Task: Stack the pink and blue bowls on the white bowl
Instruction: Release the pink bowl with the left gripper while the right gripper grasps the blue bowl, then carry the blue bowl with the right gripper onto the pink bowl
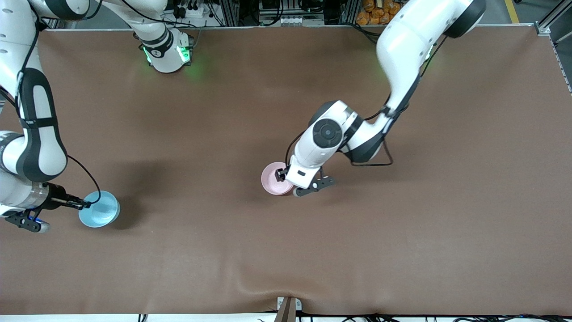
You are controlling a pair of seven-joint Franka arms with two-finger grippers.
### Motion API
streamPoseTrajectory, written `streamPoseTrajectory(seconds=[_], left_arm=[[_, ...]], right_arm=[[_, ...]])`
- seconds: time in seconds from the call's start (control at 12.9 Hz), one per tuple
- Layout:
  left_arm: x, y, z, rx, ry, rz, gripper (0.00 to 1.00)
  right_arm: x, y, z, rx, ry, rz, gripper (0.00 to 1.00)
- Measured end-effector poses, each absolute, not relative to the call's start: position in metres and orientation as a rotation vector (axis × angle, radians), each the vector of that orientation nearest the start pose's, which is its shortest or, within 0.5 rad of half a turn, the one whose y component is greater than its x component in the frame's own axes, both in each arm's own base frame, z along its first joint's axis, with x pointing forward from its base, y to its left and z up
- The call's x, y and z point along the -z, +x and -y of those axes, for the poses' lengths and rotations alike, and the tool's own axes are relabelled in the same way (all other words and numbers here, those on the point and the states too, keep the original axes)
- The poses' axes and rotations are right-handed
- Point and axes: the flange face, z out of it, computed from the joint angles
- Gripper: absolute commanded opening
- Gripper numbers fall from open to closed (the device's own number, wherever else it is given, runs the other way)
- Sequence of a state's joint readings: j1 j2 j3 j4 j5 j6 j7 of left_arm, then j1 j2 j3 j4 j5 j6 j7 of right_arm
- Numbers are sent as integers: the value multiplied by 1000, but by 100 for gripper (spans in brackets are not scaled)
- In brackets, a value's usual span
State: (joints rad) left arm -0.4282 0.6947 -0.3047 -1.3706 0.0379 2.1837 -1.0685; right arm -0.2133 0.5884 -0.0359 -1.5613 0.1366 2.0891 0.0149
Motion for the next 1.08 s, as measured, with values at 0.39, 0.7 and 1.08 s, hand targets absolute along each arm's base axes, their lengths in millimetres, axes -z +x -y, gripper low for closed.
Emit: streamPoseTrajectory(seconds=[0.39, 0.7, 1.08], left_arm=[[-552, 610, 271, 112, -3170, 661, 100], [-635, 593, 132, 147, -3123, 517, 100], [-661, 581, 64, 160, -3117, 311, 100]], right_arm=[[-334, 667, 131, -59, -2982, -432, 0], [-364, 668, 45, -86, -2961, -420, 0], [-374, 659, -113, -122, -2948, -577, 0]])
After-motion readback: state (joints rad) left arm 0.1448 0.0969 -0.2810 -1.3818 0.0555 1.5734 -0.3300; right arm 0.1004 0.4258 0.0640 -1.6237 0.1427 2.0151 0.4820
